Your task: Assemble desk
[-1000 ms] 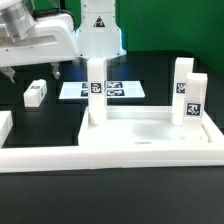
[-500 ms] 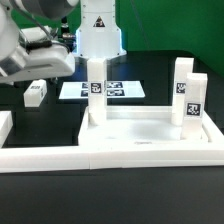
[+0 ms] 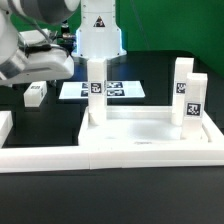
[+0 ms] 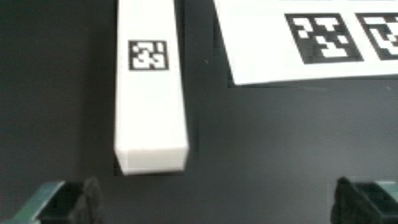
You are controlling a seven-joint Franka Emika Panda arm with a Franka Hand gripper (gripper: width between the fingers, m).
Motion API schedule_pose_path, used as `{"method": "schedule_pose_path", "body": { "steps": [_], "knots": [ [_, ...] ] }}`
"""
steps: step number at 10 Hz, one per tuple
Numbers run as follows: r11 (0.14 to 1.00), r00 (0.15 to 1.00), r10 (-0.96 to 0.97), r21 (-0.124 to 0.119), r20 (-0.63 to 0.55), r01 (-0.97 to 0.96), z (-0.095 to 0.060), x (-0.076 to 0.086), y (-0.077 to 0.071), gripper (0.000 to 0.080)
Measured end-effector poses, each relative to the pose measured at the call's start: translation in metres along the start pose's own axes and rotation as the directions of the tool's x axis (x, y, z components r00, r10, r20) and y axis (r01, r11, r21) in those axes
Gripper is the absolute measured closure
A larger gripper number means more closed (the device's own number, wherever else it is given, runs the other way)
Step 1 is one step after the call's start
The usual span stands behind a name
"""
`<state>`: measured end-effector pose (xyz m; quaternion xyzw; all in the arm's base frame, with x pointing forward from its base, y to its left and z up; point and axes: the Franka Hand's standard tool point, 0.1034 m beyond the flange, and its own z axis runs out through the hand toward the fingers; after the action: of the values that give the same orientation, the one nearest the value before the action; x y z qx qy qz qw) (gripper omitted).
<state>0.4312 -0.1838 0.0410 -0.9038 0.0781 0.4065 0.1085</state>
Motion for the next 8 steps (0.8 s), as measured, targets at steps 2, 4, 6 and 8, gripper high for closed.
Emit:
{"method": "schedule_pose_path", "body": {
  "steps": [2, 4, 6, 8],
  "knots": [
    [0.999, 0.997, 0.036, -0.038, 0.07, -0.033, 0.016, 0.002, 0.016, 0.0151],
    [0.998, 0.994, 0.049, -0.03, 0.094, -0.047, 0.029, -0.003, 0.016, 0.0151],
    [0.998, 0.995, 0.05, -0.03, 0.092, -0.047, 0.028, -0.003, 0.016, 0.0151],
    [0.998, 0.995, 0.05, -0.03, 0.092, -0.048, 0.028, -0.003, 0.017, 0.0406]
  ]
}}
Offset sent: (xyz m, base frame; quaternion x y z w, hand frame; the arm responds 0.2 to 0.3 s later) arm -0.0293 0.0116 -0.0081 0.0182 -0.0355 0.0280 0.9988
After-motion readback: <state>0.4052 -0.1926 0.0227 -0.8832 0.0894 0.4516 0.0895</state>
